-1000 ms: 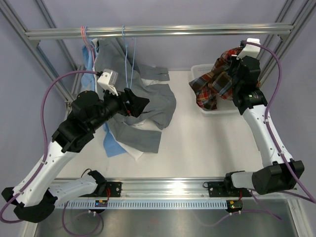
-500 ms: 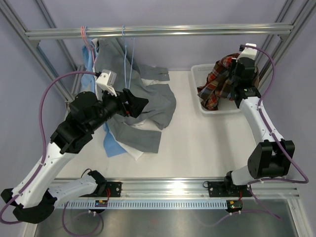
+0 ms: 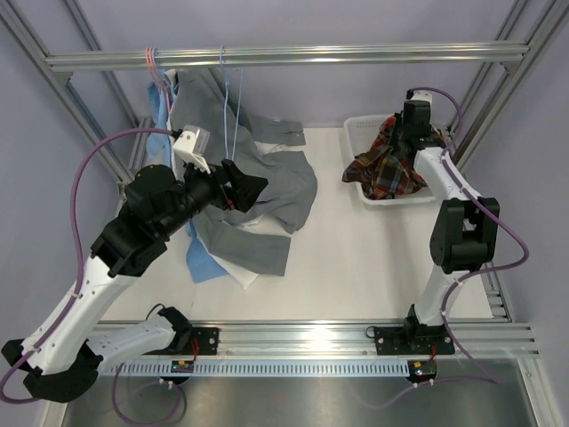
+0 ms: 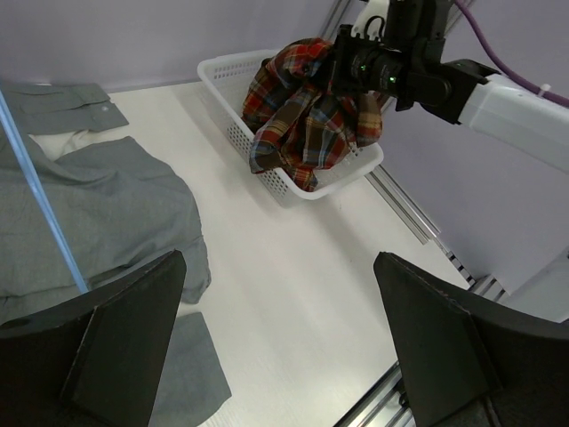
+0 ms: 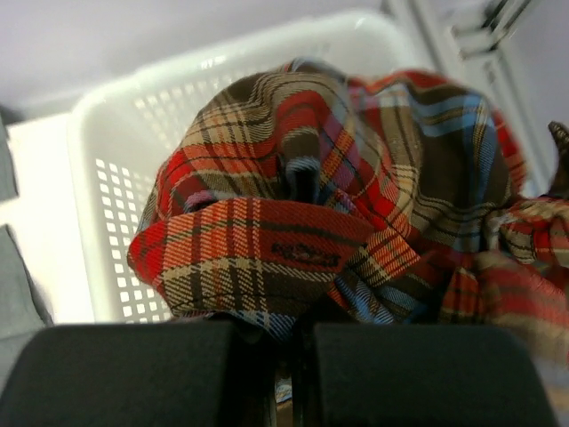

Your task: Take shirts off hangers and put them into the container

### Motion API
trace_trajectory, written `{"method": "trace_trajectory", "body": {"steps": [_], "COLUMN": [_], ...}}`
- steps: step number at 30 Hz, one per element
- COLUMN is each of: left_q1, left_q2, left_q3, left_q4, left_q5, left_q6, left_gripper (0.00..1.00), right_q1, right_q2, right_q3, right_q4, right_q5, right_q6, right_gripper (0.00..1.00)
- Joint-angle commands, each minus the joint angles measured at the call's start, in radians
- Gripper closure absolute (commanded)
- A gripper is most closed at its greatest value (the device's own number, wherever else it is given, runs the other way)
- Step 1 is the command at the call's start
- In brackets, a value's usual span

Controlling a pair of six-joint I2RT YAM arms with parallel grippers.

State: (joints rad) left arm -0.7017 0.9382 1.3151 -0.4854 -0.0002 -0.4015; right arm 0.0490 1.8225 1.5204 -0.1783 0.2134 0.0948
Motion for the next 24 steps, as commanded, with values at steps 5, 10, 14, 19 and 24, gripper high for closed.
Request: {"method": "trace_trajectory", "body": {"steps": [5, 10, 14, 19, 24], "left_q1": [-0.004, -0.002, -0.002, -0.004, -0.002], "left_q2": [-0.006, -0.010, -0.019, -0.024, -0.013], "left_q3": [0.009, 0.009, 0.007, 0.003, -0.008], "left_q4": [0.008, 0.004, -0.001, 0.002, 0.016], "left_q5": [0.006, 0.005, 0.011, 0.009, 0.017], "left_q6": [-0.005, -0.005, -0.011, -0.014, -0.020], "left_gripper": [0.05, 0.04, 0.04, 0.05, 0.05], "right_q1": [-0.006, -0.015, -0.041, -0.041, -0.041], "right_q2": [0.167, 0.259, 0.294, 0.262, 0.215], "right_q3": [0.262, 0.351, 0.360, 0.273, 0.175], "right_q4": [-0.274, -0.440, -0.509, -0.445, -0.336], "right_q5": [-0.057, -0.003, -0.045, -0.060, -0.077], "right_q6": [0.111, 0.149, 0.191, 0.175, 0.148], "right_gripper": [1.00, 1.00, 1.00, 0.90, 0.78]}}
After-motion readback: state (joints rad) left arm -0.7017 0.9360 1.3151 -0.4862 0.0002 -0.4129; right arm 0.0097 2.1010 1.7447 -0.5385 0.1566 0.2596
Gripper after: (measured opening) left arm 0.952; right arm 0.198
